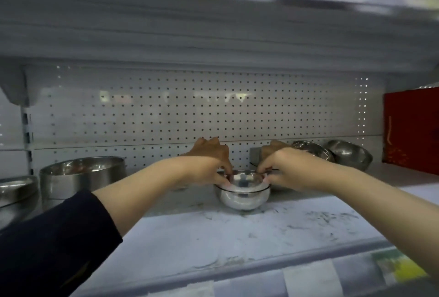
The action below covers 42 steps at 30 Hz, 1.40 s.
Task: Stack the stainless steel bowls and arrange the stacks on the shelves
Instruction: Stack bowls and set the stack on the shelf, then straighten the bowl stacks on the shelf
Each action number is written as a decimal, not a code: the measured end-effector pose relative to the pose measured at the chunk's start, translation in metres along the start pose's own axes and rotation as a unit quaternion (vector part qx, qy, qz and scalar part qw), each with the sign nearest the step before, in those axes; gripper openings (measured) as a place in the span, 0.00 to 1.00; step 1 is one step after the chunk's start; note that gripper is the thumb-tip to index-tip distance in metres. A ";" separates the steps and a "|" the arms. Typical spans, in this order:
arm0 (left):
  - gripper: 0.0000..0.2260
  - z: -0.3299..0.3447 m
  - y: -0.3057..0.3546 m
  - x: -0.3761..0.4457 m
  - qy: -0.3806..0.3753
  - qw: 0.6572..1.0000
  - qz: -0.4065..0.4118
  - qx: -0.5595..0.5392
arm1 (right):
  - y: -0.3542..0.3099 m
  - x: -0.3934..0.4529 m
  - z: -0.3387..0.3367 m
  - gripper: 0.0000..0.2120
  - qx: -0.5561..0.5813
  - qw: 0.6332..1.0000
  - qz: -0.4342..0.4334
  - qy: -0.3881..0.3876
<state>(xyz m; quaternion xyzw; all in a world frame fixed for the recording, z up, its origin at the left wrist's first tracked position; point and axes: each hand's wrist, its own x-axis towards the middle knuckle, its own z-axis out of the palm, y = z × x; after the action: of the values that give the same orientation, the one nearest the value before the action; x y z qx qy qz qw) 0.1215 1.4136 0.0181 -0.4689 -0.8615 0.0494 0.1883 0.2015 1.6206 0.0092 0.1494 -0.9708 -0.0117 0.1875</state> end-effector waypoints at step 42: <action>0.13 -0.026 -0.025 -0.082 0.024 0.996 0.019 0.089 | -0.050 0.027 -0.016 0.09 0.026 0.988 -0.149 -0.022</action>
<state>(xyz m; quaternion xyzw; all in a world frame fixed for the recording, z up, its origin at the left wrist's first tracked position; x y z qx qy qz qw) 0.1514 1.3293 0.0256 -0.4678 -0.8397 0.1189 0.2488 0.1983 1.5656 0.0301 0.2967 -0.9416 -0.0175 0.1586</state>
